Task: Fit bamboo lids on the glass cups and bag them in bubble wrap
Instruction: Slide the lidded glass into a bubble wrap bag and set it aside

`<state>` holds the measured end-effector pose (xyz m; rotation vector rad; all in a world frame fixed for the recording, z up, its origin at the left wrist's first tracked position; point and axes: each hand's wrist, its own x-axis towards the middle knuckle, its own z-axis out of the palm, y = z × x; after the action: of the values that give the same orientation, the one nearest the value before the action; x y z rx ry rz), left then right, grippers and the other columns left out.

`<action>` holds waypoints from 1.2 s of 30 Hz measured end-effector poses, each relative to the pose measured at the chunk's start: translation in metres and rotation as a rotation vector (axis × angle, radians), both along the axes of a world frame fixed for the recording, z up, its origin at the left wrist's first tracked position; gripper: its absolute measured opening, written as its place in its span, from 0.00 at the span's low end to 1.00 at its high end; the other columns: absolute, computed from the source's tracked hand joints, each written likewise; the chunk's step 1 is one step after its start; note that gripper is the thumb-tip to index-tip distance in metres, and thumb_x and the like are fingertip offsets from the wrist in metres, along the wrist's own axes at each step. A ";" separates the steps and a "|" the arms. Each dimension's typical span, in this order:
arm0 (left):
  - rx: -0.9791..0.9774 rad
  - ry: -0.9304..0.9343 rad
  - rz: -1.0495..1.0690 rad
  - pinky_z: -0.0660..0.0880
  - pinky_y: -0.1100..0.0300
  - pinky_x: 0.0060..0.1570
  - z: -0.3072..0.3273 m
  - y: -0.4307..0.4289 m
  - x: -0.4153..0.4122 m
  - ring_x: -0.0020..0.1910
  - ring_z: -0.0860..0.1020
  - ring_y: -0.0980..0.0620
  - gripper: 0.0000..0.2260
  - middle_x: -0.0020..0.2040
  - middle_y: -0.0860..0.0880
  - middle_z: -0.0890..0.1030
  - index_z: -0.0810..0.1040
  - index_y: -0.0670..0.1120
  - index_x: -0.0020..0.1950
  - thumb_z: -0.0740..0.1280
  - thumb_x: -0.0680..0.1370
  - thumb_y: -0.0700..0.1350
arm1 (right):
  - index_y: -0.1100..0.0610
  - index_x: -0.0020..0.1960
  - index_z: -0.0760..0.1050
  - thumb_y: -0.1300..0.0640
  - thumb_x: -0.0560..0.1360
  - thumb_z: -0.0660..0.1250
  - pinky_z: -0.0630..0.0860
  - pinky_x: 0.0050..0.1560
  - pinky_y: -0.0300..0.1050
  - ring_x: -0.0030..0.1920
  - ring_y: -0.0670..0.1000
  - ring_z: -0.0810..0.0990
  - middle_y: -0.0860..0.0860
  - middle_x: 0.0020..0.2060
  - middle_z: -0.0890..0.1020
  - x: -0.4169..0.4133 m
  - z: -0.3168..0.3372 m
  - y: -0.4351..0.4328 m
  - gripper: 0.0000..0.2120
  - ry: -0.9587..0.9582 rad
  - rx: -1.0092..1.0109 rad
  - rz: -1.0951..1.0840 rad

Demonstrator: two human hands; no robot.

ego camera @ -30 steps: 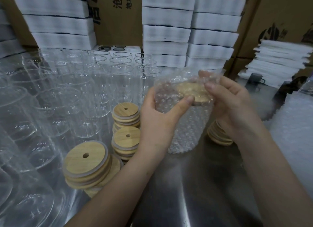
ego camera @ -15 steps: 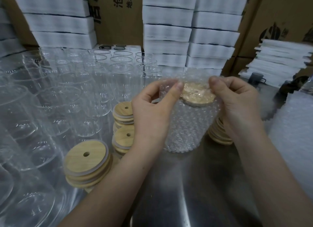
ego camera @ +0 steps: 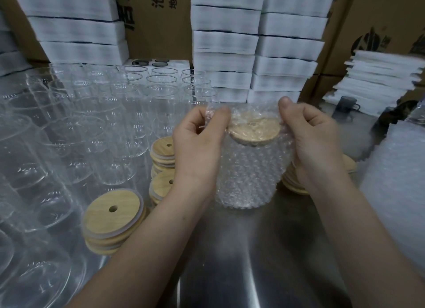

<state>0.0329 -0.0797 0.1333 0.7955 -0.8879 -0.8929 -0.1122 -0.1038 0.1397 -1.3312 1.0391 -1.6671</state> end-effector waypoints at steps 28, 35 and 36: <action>0.023 0.086 -0.179 0.70 0.59 0.67 -0.033 0.003 -0.015 0.63 0.77 0.59 0.15 0.61 0.54 0.81 0.80 0.52 0.60 0.61 0.81 0.37 | 0.50 0.62 0.66 0.34 0.56 0.78 0.77 0.58 0.46 0.56 0.42 0.78 0.41 0.55 0.78 0.018 0.006 0.001 0.42 0.599 0.150 -0.040; -0.006 -0.235 -0.176 0.58 0.71 0.71 -0.043 -0.003 -0.021 0.69 0.62 0.73 0.25 0.72 0.61 0.66 0.65 0.56 0.73 0.59 0.75 0.48 | 0.53 0.58 0.71 0.42 0.61 0.79 0.73 0.42 0.38 0.46 0.40 0.77 0.41 0.46 0.78 0.015 0.010 -0.032 0.32 0.598 0.155 -0.199; -0.014 -0.376 -0.107 0.54 0.76 0.69 -0.047 -0.002 -0.025 0.69 0.58 0.76 0.27 0.73 0.60 0.63 0.63 0.53 0.75 0.59 0.75 0.49 | 0.53 0.57 0.70 0.42 0.62 0.79 0.69 0.38 0.34 0.43 0.38 0.74 0.40 0.44 0.75 0.014 0.010 -0.040 0.30 0.582 0.157 -0.243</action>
<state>0.0083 -0.0817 0.0865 0.9280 -1.2745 -0.8418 -0.0978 -0.1434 0.1497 -1.6809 1.6876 -1.3458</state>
